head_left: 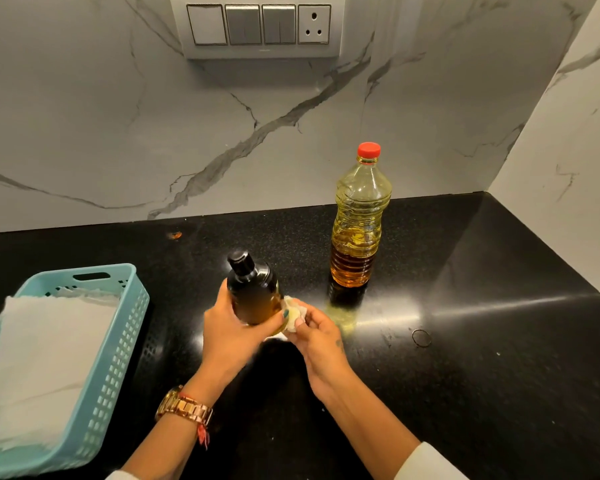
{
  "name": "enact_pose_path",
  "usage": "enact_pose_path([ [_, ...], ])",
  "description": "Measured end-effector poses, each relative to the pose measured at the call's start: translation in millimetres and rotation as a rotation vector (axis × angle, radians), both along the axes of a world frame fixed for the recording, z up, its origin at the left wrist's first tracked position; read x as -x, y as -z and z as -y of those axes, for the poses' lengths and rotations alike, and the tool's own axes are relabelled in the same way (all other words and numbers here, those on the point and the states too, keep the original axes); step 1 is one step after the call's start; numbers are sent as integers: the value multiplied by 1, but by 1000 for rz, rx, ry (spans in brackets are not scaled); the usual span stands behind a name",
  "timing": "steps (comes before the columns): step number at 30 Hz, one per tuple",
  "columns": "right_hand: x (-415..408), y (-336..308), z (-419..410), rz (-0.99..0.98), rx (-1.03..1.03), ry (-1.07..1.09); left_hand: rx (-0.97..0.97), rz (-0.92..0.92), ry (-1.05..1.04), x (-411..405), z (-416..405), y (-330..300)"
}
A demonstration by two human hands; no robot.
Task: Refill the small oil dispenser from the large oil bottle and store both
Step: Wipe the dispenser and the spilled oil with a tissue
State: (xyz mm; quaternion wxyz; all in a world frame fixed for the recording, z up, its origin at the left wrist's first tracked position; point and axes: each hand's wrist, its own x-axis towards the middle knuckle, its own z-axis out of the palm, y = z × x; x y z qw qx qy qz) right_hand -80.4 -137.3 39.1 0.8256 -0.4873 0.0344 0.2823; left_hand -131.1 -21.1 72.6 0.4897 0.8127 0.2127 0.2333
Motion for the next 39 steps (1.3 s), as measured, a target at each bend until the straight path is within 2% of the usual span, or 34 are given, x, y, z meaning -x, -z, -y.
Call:
enact_pose_path([
  [2, -5, -13, -4, -85, -134, -68, 6, 33, 12, -4, 2, -10],
  [6, 0, -29, -9, -155, -235, -183, -40, 90, 41, -7, 7, -23],
  [9, 5, -27, 0, -209, -303, -189, -50, 106, 53, -8, 5, -29],
  [17, -2, -35, 15, -138, -255, 48, -29, 105, 74, -4, 12, -30],
  [23, 4, -35, -5, -170, -250, -77, -36, 123, 55, -4, 22, -29],
  [28, 15, -32, 10, -199, -244, -179, -22, 99, 50, -1, 18, -29],
  [39, 0, -22, 23, -240, -307, 20, 32, 81, 69, -2, 21, -24],
])
